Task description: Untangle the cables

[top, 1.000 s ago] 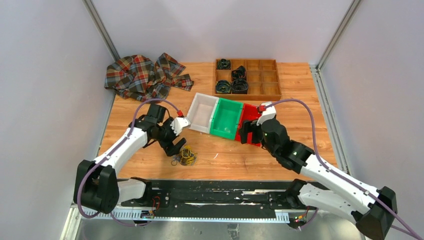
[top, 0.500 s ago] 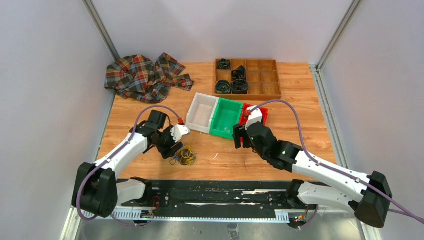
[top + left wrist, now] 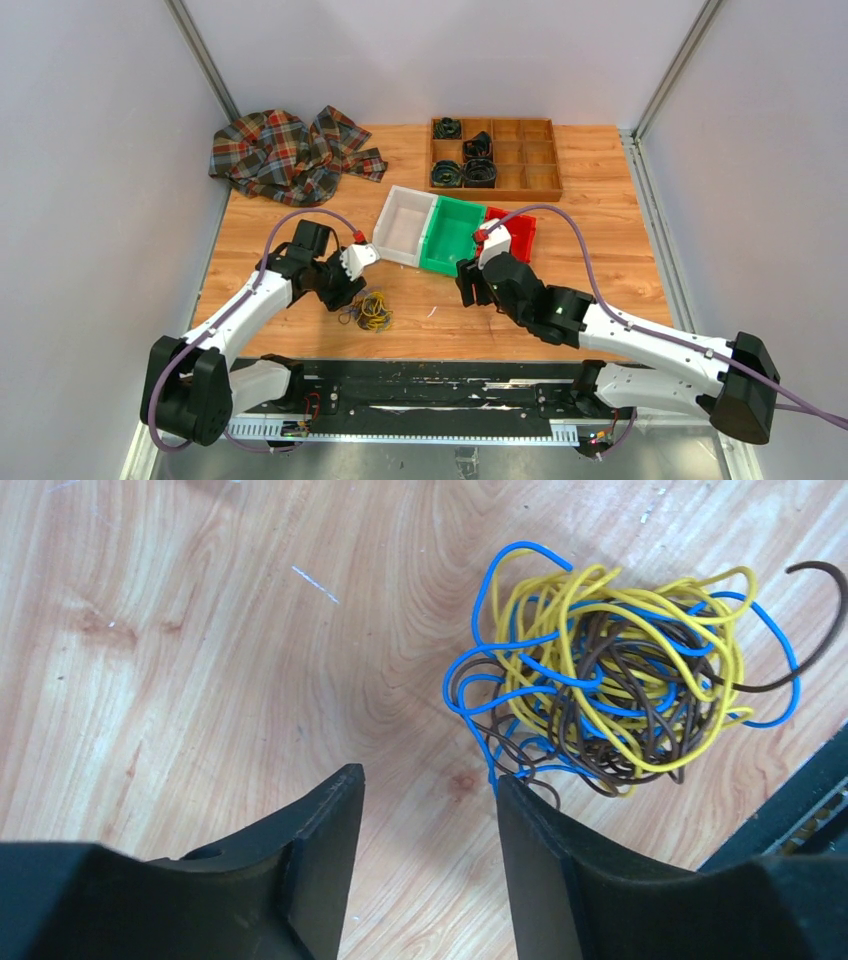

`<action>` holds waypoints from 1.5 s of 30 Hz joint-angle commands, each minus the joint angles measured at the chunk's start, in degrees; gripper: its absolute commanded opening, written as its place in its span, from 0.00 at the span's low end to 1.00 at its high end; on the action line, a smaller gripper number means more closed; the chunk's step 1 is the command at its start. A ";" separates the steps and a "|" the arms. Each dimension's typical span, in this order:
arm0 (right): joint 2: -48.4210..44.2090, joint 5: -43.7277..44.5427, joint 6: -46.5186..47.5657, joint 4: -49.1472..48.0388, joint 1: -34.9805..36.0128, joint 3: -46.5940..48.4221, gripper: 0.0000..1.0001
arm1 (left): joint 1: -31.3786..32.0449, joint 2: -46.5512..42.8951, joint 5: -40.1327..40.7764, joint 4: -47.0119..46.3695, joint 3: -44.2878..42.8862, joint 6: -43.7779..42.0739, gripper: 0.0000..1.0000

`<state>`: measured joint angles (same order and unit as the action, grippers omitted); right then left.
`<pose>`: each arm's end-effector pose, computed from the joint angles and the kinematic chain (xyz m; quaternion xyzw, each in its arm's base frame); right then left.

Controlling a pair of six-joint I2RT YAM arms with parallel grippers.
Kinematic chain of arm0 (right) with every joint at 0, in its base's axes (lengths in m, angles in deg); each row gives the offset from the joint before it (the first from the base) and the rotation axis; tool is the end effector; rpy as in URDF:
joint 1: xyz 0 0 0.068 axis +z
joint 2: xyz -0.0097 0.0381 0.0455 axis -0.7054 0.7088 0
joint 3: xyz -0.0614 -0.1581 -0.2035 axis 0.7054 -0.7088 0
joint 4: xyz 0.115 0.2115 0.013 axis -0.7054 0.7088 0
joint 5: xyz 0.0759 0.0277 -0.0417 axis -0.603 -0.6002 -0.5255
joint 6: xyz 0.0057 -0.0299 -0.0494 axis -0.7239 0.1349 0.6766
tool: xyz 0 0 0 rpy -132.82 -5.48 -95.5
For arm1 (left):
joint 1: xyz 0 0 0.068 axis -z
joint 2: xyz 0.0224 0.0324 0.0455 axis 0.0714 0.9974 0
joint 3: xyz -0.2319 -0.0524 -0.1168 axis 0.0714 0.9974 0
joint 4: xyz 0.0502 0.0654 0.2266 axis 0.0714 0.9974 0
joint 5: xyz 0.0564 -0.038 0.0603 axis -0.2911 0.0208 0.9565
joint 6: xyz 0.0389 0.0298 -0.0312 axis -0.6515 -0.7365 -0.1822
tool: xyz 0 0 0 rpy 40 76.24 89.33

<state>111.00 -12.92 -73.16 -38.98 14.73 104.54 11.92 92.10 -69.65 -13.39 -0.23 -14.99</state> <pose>0.1247 0.1785 0.2695 -0.1735 0.8173 0.1958 0.5135 0.1797 -0.0651 0.1926 0.4646 0.8375 -0.1064 0.2672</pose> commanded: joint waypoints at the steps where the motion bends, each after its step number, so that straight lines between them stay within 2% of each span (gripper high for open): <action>1: -0.99 -0.06 -1.09 0.29 1.76 2.03 0.63 | 0.60 -0.36 -4.58 3.44 -0.85 -3.32 0.58; 5: -1.86 -0.05 -1.21 1.58 2.34 2.04 0.63 | 0.59 1.21 -5.39 4.51 -1.26 -5.33 0.63; 9: -2.22 0.03 -1.73 2.59 2.92 2.41 0.63 | 0.58 4.22 -3.15 1.03 -0.80 -4.49 0.61; 14: -1.72 0.47 -2.10 2.28 3.67 2.76 0.63 | 0.60 6.48 -0.17 -4.41 -0.62 -2.84 0.41; 18: -0.23 0.47 -1.81 2.04 4.10 3.50 0.66 | 0.60 5.02 -0.69 -3.03 -2.33 -1.71 0.20; 24: 0.91 0.32 -0.92 -0.13 4.70 3.46 0.69 | 0.54 -1.79 -3.62 1.92 -3.46 -1.27 0.10; 27: 1.40 -0.97 -0.12 -3.02 4.98 3.42 0.75 | 0.60 -4.70 -4.72 6.02 -5.23 -0.21 0.09; 32: 3.81 -2.86 1.16 -6.27 5.22 4.65 0.78 | 0.60 -7.39 -6.04 9.97 -6.87 -0.19 0.12; 37: 4.56 -2.58 1.07 -5.75 6.32 5.51 0.79 | 0.60 -4.11 -4.44 8.16 -4.12 -3.90 0.39; 40: 3.45 -1.44 0.75 -5.00 6.90 4.97 0.82 | 0.58 1.26 -2.33 5.83 -4.37 -4.13 0.43; 45: 1.90 0.39 0.61 -4.23 7.51 4.23 0.83 | 0.60 7.32 -2.35 1.37 -4.90 -4.37 0.41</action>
<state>114.60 -14.86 -72.81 -43.55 21.15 108.36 12.18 97.22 -72.31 -7.88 -5.17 -18.07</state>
